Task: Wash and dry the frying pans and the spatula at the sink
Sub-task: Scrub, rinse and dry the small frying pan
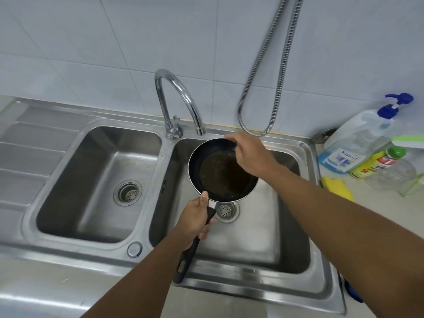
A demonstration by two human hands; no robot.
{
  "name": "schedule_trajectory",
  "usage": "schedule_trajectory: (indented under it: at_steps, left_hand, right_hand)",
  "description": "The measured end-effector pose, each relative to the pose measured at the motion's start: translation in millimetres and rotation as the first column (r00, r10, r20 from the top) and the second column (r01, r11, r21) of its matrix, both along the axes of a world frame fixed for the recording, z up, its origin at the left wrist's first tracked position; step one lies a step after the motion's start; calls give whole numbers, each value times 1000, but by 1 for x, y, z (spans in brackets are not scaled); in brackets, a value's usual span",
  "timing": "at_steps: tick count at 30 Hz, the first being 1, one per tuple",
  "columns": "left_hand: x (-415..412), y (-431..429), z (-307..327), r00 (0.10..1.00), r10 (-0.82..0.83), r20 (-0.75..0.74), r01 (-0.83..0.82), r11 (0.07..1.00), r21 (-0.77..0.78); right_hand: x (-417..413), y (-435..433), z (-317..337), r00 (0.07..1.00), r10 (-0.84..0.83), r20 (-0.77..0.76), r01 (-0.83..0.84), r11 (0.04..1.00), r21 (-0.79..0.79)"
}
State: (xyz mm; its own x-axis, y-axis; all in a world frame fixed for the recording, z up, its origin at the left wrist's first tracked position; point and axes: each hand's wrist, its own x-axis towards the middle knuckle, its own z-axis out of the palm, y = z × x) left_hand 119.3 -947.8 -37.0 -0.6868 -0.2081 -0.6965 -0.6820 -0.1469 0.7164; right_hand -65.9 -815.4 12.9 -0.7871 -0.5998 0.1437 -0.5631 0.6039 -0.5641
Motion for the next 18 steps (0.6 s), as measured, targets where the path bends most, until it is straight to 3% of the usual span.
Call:
schedule_trajectory:
  at_steps: [4, 6, 8, 12, 18]
  left_hand:
    - [8, -16, -1, 1000, -6, 9, 6, 1000, -14]
    - [10, -23, -1, 1000, -5, 8, 5, 1000, -25]
    - [12, -29, -1, 1000, -13, 2, 13, 1000, -26]
    - [16, -39, -3, 1000, -25, 8, 26, 999, -37]
    - [19, -43, -3, 999, -36, 17, 36, 999, -27]
  right_hand:
    - [-30, -95, 26, 941, 15, 338, -10, 1000, -18]
    - [-46, -131, 33, 797, -41, 603, 119, 989, -91]
    - [-52, -151, 33, 676, 15, 737, 163, 972, -169]
    - [-59, -166, 27, 659, 128, 742, 36, 979, -201]
    - [-54, -163, 27, 639, 116, 761, 51, 980, -193]
